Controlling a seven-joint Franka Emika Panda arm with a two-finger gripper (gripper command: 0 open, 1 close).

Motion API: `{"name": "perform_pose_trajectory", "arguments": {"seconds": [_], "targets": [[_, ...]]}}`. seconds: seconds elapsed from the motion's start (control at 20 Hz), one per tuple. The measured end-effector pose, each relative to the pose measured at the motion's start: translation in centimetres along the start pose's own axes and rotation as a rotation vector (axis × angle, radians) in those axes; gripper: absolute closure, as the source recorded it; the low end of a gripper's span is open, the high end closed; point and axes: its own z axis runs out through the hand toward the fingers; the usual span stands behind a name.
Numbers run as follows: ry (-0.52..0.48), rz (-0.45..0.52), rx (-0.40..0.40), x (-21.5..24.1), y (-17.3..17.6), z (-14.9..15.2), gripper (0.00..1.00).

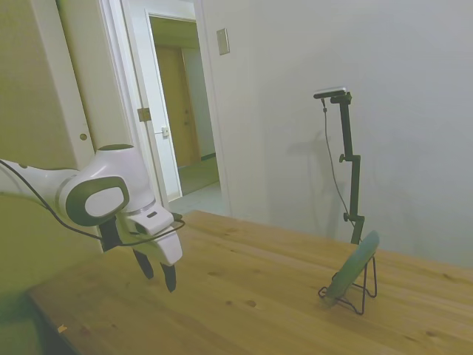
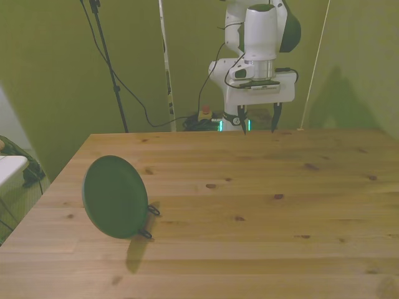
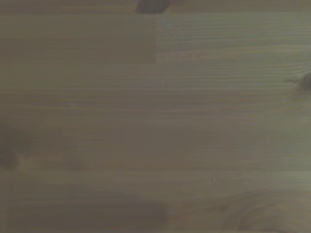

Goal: Unload the plate

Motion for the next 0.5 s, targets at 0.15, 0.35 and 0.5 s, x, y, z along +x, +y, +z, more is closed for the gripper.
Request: {"name": "perform_pose_trajectory", "arguments": {"seconds": [0.15,0.35,0.5], "targets": [[0.007,-0.012,-0.022,0.3,0.3,0.0,0.00],[0.064,0.044,-0.044,4.1,3.0,-1.9,0.00],[0.136,0.145,-0.035,9.0,6.8,-5.2,0.00]]}}
